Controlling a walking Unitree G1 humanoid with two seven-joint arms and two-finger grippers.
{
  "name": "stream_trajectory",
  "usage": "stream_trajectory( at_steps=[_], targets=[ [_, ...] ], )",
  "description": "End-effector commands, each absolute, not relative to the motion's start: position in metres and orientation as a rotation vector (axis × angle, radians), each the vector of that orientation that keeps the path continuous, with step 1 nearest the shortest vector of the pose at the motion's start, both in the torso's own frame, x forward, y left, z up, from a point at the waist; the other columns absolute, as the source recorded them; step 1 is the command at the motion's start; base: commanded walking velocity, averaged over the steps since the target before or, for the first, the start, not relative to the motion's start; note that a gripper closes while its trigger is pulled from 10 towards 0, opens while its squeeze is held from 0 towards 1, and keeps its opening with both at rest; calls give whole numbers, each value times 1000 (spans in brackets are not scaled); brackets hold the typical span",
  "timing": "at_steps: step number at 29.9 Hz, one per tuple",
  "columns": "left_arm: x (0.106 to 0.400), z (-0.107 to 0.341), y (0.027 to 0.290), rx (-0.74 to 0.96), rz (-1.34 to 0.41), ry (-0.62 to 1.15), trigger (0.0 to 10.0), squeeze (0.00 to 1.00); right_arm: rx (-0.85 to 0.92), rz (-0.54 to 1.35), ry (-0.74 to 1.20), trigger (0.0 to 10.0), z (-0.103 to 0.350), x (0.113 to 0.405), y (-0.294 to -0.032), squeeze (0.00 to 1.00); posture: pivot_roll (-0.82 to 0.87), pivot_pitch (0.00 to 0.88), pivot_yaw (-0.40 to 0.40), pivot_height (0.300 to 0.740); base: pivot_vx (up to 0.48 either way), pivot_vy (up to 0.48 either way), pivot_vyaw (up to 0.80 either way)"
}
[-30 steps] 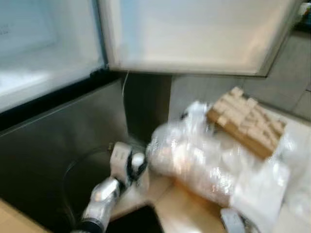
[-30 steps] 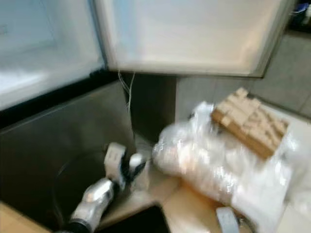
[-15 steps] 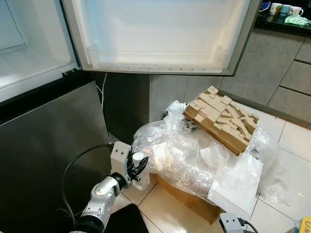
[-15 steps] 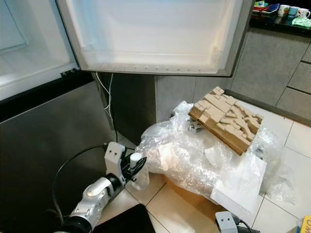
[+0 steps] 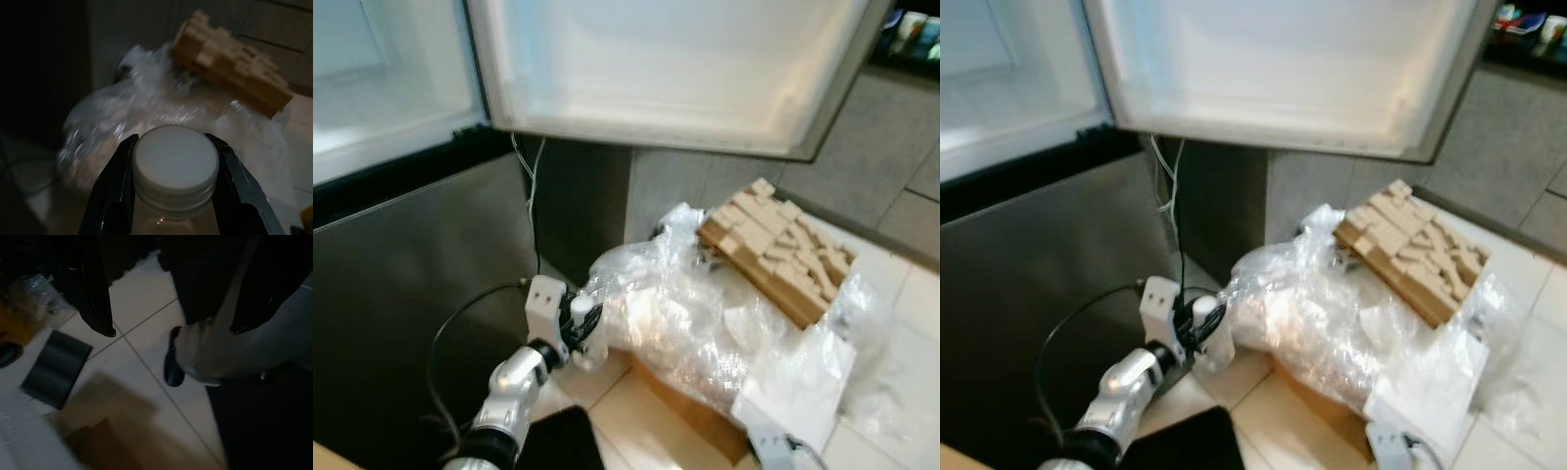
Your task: Restocking fridge
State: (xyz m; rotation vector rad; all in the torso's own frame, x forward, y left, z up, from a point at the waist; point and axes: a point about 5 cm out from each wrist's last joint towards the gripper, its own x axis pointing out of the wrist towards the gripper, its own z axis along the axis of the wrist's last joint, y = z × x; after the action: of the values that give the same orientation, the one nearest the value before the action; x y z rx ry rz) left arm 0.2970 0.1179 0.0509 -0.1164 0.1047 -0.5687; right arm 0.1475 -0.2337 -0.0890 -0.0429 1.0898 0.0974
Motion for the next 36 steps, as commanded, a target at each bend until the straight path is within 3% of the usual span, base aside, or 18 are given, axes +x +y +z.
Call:
stream_trajectory(
  at_steps=[1, 14, 21, 25, 27, 28, 31, 36],
  targets=[
    [299, 56, 120, -128, -560, 76, 10000, 0, -46, 111, 1099, 10000, -91, 145, -230, 0, -15, 0, -8, 740, 0, 0, 0],
    [317, 103, 140, -127, -510, -124, 10000, 0, -43, 112, 1029, 10000, -84, 161, -231, 0, -15, 0, -5, 740, 0, 0, 0],
    [323, 146, 154, -125, -525, -271, 10000, 0, 42, 237, 740, 10000, -46, 213, -242, 0, -7, 0, -2, 740, 0, 0, 0],
    [323, 150, 156, -116, -540, -273, 10000, 0, 44, 254, 676, 10000, -34, 223, -249, 0, -7, 0, -2, 740, 0, 0, 0],
    [322, 152, 158, -99, -561, -268, 10000, 0, 48, 280, 599, 10000, -19, 236, -258, 0, -7, 0, -2, 740, 0, 0, 0],
    [319, 153, 161, -68, -601, -246, 10000, 0, 28, 322, 470, 10000, 12, 257, -274, 0, -9, 0, 5, 740, 0, 0, 0],
    [319, 153, 161, -68, -601, -246, 10000, 0, 28, 322, 470, 10000, 12, 257, -274, 0, -9, 0, 5, 740, 0, 0, 0],
    [308, 164, 164, 5, -741, -222, 10000, 0, -33, 592, 216, 10000, 85, 287, -285, 0, -11, 0, 4, 740, 0, 0, 0]
  ],
)
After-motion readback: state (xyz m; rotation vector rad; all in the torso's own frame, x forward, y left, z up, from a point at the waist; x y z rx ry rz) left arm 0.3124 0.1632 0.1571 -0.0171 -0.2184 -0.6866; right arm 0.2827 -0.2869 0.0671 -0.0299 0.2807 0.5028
